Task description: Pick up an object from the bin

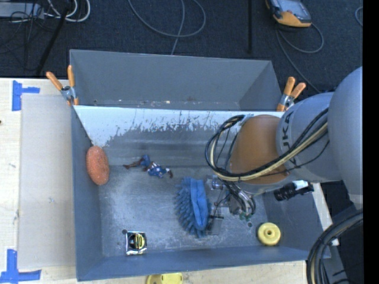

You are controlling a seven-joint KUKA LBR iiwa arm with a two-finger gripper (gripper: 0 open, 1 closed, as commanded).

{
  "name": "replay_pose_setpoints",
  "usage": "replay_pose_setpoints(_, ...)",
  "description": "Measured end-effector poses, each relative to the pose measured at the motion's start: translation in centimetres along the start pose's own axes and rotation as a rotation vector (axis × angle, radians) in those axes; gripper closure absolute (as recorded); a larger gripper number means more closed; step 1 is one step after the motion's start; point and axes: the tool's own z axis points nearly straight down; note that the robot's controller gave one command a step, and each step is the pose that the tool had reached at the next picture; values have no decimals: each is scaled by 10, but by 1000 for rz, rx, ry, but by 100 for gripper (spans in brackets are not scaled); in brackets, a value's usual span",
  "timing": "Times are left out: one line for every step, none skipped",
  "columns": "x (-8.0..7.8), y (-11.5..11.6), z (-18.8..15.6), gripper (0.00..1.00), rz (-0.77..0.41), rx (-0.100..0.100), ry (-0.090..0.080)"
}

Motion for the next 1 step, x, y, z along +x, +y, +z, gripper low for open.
replay_pose_setpoints(-12, 10, -2, 0, -29, 1, -1)
